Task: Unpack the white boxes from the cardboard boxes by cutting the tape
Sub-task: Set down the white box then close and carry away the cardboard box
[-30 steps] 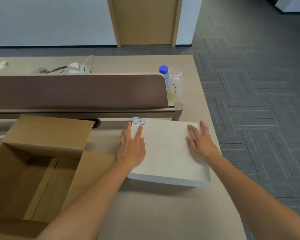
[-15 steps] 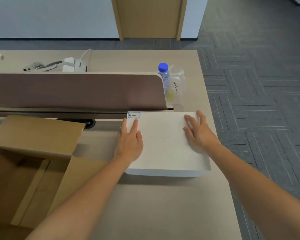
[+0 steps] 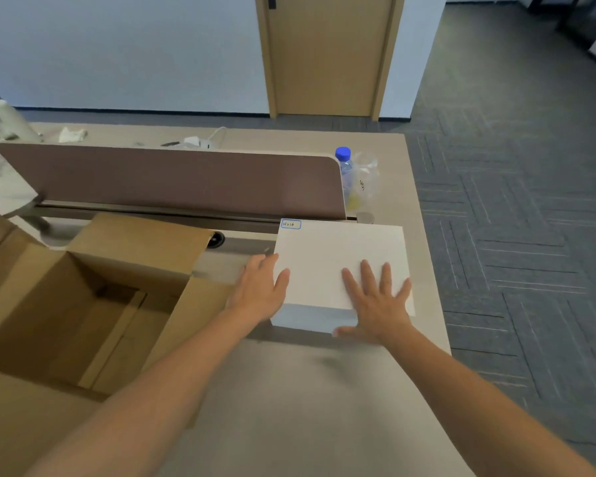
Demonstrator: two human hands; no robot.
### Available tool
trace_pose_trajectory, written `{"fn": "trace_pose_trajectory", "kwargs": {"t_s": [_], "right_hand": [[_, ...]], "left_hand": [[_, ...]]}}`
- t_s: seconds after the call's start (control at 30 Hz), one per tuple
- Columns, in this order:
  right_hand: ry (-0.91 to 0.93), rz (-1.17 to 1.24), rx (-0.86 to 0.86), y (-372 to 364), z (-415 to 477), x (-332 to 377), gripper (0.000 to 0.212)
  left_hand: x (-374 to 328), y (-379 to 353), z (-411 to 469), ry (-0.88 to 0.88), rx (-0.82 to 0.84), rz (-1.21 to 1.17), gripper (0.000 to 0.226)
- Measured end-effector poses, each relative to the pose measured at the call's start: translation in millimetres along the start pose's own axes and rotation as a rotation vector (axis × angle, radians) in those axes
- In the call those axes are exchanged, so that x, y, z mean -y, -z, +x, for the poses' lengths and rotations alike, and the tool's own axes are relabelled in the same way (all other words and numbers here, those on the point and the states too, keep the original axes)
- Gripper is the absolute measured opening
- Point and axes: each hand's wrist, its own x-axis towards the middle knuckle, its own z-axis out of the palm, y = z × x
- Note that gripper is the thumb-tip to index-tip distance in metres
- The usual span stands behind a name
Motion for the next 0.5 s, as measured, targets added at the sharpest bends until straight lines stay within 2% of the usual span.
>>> {"fn": "trace_pose_trajectory", "kwargs": {"t_s": [0.2, 0.33, 0.43, 0.5], "right_hand": [[-0.012, 0.011, 0.009, 4, 5, -3, 0.104], [-0.104, 0.004, 0.049, 16, -3, 13, 0.101], [-0.130, 0.003, 0.008, 33, -14, 43, 0.092], [-0.078, 0.084, -0.036, 49, -25, 69, 0.077]], "left_hand": [[8, 9, -35, -0.032, -0.022, -0.003, 0.050], [2, 22, -59, -0.041, 0.022, 0.001, 0.050], [2, 40, -81, -0.085, -0.005, -0.016, 0.044], [11, 54, -96, -0.103, -0.016, -0.050, 0.035]]}}
